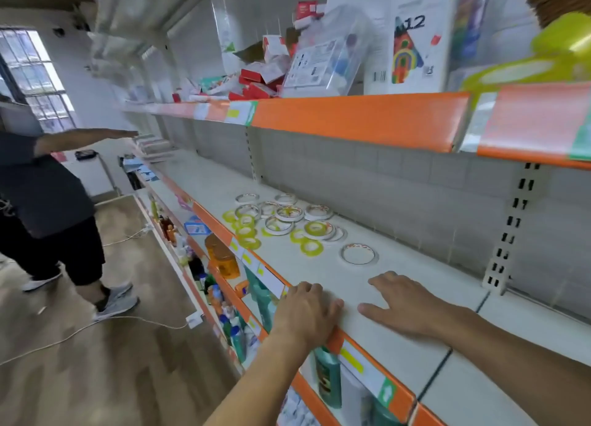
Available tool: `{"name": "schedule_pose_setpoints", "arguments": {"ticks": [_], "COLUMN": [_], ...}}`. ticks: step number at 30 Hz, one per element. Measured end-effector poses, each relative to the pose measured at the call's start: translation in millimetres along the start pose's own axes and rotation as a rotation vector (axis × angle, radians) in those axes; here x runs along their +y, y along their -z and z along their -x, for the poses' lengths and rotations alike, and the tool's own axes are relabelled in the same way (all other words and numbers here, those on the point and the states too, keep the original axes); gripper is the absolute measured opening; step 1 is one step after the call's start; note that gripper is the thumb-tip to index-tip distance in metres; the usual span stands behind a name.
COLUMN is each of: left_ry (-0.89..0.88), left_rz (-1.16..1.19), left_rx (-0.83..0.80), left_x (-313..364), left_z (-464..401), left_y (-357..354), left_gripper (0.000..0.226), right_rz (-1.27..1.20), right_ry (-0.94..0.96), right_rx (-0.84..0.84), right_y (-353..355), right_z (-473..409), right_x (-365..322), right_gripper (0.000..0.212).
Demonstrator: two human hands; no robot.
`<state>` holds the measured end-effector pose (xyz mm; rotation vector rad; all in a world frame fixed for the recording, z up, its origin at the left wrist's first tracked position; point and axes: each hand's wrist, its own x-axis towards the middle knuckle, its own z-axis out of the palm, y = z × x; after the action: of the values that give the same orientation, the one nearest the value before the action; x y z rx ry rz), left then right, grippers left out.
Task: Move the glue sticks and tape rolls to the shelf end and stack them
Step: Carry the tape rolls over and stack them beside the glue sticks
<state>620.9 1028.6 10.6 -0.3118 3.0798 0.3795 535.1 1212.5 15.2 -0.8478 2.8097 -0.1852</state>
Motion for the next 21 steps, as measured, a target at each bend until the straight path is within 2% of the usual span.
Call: {"name": "schedule_pose_setpoints", "arguments": {"ticks": [8,15,18,19,21], "left_ry": [-0.082,-0.2,-0.278,-0.306,-0.356], "left_rz": [0.053,0.046,0.046,0.061,0.1], "left_rx": [0.051,0.1,0.09,0.093,0.135], "left_x": [-41.0,-67.5,-77.4,-80.9,-87.3], "left_z": [-66.8,-136.6,-155.4,-157.5,-160.8], "left_y": [-11.6,-8.5,-9.3,-11.5,-19.8], "left_gripper": [0.06,0.081,0.101,0.101,0.086], "right_rz": [-0.058,-0.139,-0.138,-0.123,-0.106], "right_ry": [-0.101,-0.264,-0.355,-0.381,-0.417], "right_rx": [0.137,0.269,0.277,0.277,0.346], "right_y": [-9.9,-22.0,-37.5,-43.3,-51.2], "right_z": [-51.5,-97.1,-111.2,-113.7,-116.4], "right_x": [-10.6,-31.3,-34.7,-35.3,-38.5], "right_gripper": [0.082,0.092,0.118,0.126,0.116]}}
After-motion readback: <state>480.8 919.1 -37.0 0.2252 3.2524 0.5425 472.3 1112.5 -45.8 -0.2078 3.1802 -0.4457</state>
